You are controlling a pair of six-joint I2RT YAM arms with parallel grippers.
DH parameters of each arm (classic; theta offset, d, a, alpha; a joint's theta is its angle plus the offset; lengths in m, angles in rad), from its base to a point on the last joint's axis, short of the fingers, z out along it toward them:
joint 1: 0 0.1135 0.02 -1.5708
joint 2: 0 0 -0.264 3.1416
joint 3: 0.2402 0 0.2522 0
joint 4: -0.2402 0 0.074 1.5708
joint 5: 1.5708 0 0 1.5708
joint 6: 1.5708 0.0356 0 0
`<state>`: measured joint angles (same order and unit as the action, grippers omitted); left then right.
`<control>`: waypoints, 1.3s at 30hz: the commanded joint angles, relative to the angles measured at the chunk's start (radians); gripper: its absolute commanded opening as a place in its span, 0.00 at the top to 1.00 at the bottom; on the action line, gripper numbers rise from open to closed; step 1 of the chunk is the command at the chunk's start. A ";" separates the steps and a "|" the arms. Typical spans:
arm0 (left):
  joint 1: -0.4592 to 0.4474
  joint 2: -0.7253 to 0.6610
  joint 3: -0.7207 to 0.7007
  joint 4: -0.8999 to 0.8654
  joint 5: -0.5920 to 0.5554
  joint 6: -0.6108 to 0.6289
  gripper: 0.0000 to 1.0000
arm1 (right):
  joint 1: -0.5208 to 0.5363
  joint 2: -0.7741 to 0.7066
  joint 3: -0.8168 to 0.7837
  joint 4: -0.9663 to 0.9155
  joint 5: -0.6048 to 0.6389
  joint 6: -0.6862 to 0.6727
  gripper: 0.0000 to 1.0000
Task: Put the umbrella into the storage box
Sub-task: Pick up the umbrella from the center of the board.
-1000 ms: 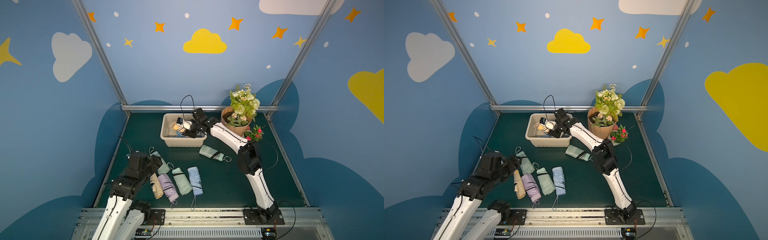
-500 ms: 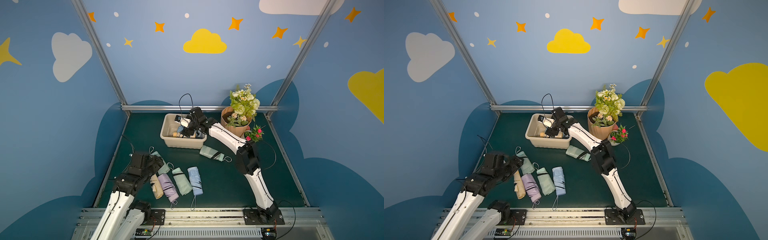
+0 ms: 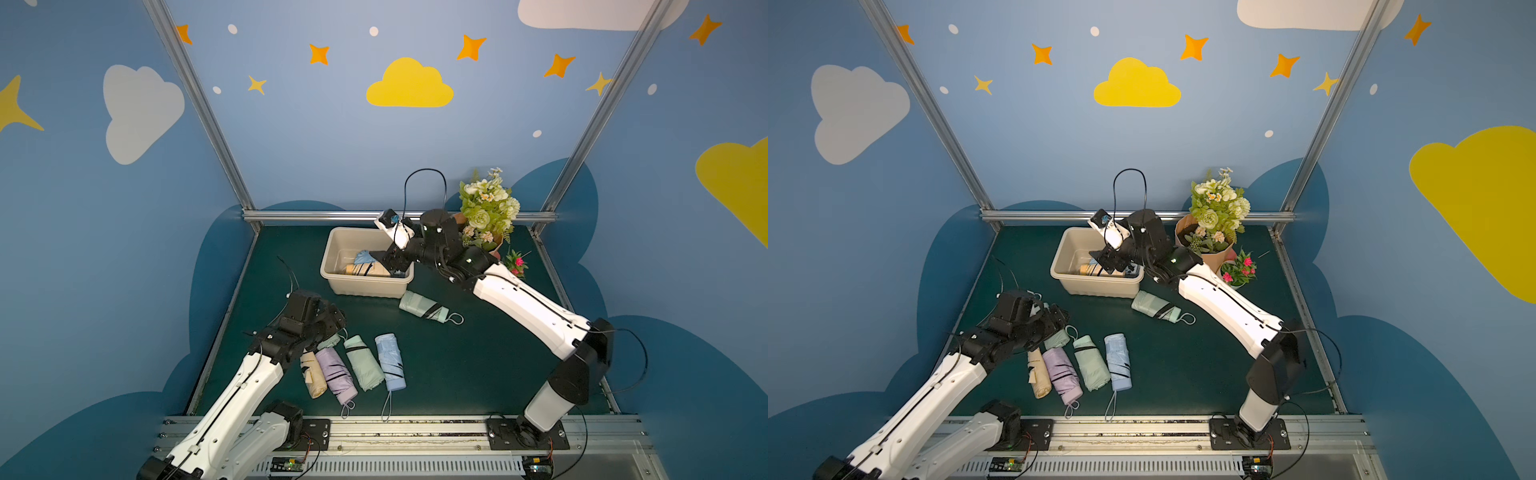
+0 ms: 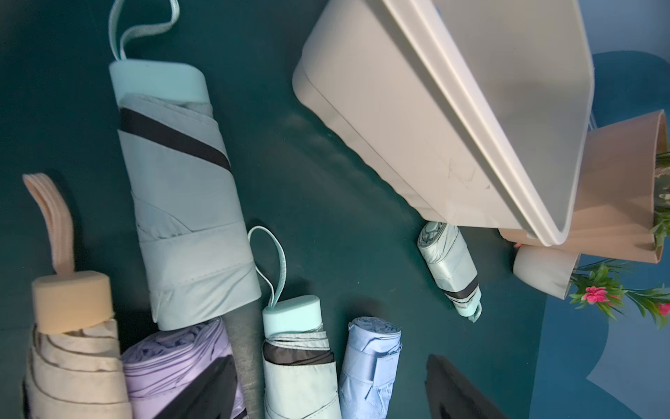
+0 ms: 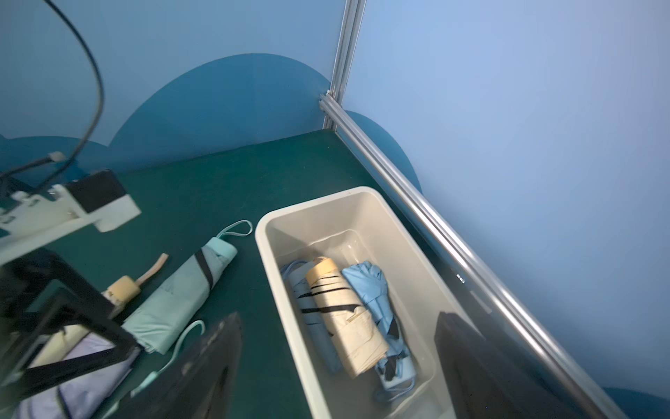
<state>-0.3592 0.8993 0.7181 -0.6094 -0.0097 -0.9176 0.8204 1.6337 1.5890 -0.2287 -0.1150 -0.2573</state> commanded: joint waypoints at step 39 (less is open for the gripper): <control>-0.517 0.508 0.169 -0.270 -0.303 -0.544 0.12 | -0.010 -0.542 -0.573 -0.052 0.222 0.148 0.12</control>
<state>-0.8646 1.3933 0.8707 -0.8085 -0.2935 -1.4372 0.8131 1.1152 1.0252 -0.2653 0.1261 -0.0963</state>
